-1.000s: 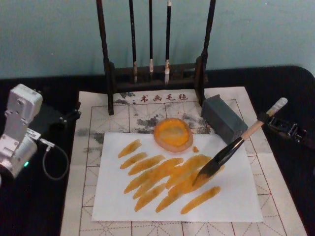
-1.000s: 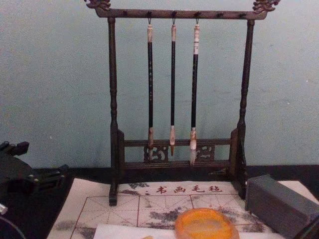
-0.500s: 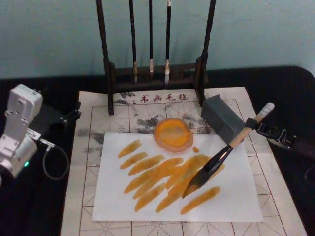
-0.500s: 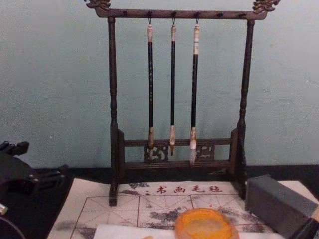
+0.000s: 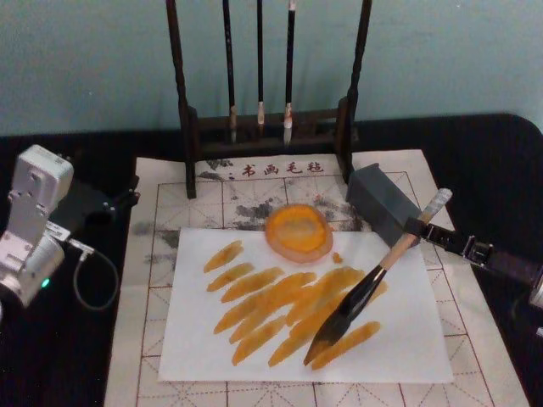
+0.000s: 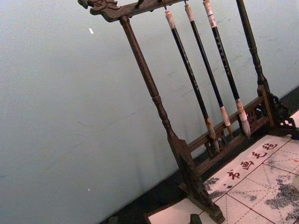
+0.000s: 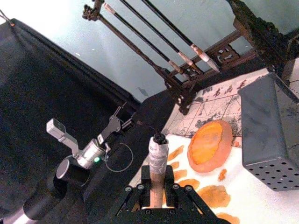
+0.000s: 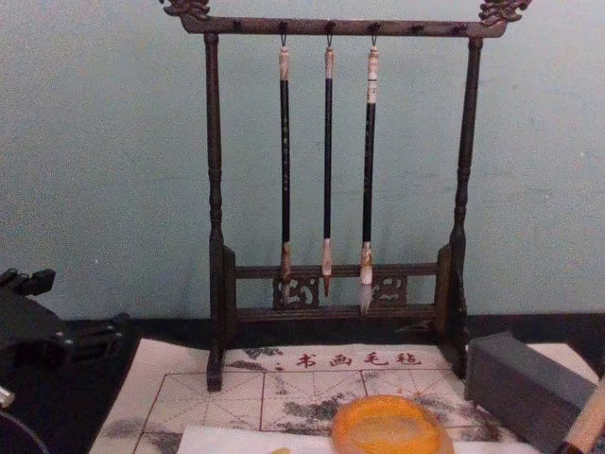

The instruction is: Pick up the brush from the inkstone, write on the paper, then place the brush back to its original position.

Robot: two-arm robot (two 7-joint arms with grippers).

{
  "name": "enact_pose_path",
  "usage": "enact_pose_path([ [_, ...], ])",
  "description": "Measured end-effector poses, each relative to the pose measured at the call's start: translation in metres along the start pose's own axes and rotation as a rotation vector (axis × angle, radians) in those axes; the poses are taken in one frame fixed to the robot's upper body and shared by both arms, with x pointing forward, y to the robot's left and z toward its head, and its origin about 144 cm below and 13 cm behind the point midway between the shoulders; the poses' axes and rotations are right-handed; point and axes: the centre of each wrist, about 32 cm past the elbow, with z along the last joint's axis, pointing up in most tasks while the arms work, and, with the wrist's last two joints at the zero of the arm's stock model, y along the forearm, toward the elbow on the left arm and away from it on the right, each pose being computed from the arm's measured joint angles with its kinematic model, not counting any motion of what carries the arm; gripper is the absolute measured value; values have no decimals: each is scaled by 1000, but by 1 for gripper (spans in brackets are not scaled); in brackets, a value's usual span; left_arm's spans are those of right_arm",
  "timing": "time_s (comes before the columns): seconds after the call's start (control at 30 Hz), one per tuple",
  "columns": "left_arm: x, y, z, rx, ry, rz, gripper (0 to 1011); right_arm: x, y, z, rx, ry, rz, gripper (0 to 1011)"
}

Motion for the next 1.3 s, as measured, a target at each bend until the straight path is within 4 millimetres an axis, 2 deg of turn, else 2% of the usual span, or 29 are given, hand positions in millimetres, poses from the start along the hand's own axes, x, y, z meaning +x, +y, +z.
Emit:
enact_pose_path([
  [0.57, 0, 0, 0, 0, 0, 0, 1001, 1, 11, -2, -12, -15, 4, 194],
  [1.3, 0, 0, 0, 0, 0, 0, 1001, 4, 15, -7, -30, -47, -29, 194],
])
